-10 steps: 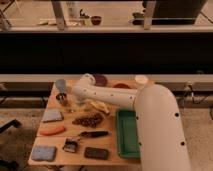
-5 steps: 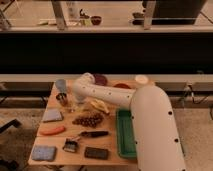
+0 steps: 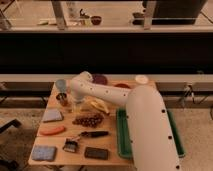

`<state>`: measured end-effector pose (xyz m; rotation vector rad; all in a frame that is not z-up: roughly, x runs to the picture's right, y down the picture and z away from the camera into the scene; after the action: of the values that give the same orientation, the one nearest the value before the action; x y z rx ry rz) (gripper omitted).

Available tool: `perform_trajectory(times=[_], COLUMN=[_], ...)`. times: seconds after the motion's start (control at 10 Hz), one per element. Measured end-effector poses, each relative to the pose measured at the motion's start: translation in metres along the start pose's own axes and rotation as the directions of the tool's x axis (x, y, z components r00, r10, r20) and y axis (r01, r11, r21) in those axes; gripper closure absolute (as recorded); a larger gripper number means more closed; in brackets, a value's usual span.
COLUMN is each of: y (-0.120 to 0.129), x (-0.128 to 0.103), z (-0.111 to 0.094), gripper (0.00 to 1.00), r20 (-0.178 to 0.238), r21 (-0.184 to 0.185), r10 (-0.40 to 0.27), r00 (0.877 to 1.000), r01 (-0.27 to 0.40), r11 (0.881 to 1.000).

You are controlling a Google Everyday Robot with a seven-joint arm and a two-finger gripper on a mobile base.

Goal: Place fork in red bowl

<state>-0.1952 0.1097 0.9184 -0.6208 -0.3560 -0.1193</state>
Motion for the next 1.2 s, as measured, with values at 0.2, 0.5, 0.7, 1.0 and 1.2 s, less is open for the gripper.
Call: perform_trajectory(times=[0.2, 0.5, 0.7, 1.0, 1.2], y=[0.001, 0.003, 0.006, 0.011, 0.013], x=[0.001, 0.003, 0.008, 0.013, 0.017], z=[-0.001, -0.001, 0.001, 0.003, 0.001], gripper=[0.46, 0.46, 0.46, 0.56, 0.74], r20=[-0.002, 0.001, 0.008, 0.016, 0.006], r21=[-0.010, -0.027, -0.045, -0.065, -0.071], r10=[0.014, 0.036, 0.054, 0.066, 0.066], r00=[1.000, 0.999, 0.998, 0.998, 0.998], r01=[-0.014, -0.036, -0.054, -0.065, -0.066], r11=[1.000, 0.999, 0.998, 0.996, 0.995])
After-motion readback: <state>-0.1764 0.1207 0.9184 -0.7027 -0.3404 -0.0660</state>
